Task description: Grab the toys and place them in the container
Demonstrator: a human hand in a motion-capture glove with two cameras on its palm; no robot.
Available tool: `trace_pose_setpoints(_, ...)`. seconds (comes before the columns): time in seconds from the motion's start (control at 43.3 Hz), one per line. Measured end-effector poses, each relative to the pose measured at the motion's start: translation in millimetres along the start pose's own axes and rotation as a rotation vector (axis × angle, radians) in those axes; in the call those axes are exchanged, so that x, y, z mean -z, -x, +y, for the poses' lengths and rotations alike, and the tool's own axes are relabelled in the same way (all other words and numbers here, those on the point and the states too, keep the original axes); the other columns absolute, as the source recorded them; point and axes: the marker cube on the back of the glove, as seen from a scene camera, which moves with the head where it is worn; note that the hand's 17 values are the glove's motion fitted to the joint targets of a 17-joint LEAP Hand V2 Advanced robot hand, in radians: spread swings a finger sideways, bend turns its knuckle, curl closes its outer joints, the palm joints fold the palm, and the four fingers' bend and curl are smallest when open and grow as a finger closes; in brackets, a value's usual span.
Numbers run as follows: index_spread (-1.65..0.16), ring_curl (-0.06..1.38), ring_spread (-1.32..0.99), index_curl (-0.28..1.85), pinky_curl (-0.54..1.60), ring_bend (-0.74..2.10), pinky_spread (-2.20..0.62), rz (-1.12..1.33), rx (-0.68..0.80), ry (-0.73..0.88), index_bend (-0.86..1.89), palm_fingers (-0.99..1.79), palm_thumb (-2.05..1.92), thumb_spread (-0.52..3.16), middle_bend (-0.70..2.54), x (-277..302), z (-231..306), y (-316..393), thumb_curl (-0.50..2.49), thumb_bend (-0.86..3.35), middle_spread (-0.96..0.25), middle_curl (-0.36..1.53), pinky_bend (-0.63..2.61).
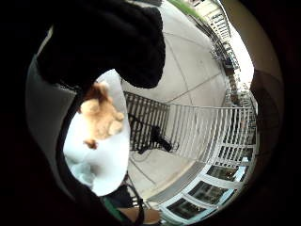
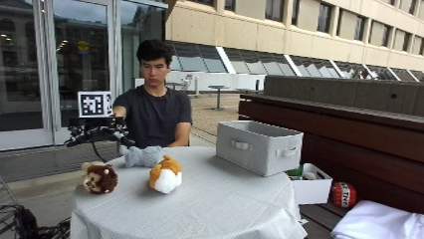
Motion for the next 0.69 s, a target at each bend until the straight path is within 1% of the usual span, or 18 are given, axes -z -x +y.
trace_pose_setpoints(0.162,-0.31,0.28,-0.05,0.11,0.46,0.19,0.07,0.001,-0.004,0.064,0.05,-0.32,-0.07,0.88,0.08,-40,4,-21,0.18,-0.06,-0.11,0.23,1.18)
trace_pose_setpoints(0.323,-0.31,0.30,-0.03,0.10,0.45,0.19,0.07,0.011,-0.022,0.133,0.04,-0.33,-0.04,0.90,0.09,-76,3,-26,0.20,-0.05,-0.10,0.21,1.20)
trace_pose_setpoints(0.415,-0.31,0.30,-0.02,0.10,0.44,0.20,0.07,0.011,-0.042,0.147,0.03,-0.32,-0.01,0.92,0.10,-96,2,-27,0.22,-0.03,-0.09,0.20,1.21)
trace_pose_setpoints(0.531,-0.31,0.31,-0.01,0.09,0.44,0.21,0.07,0.024,-0.059,0.172,0.03,-0.31,0.09,0.98,0.10,-111,2,-28,0.25,0.02,-0.08,0.20,1.22)
trace_pose_setpoints(0.692,-0.32,0.34,-0.01,0.07,0.42,0.27,0.07,0.001,-0.092,0.220,0.01,-0.28,0.35,1.07,0.13,-131,1,-33,0.30,0.14,-0.07,0.21,1.22)
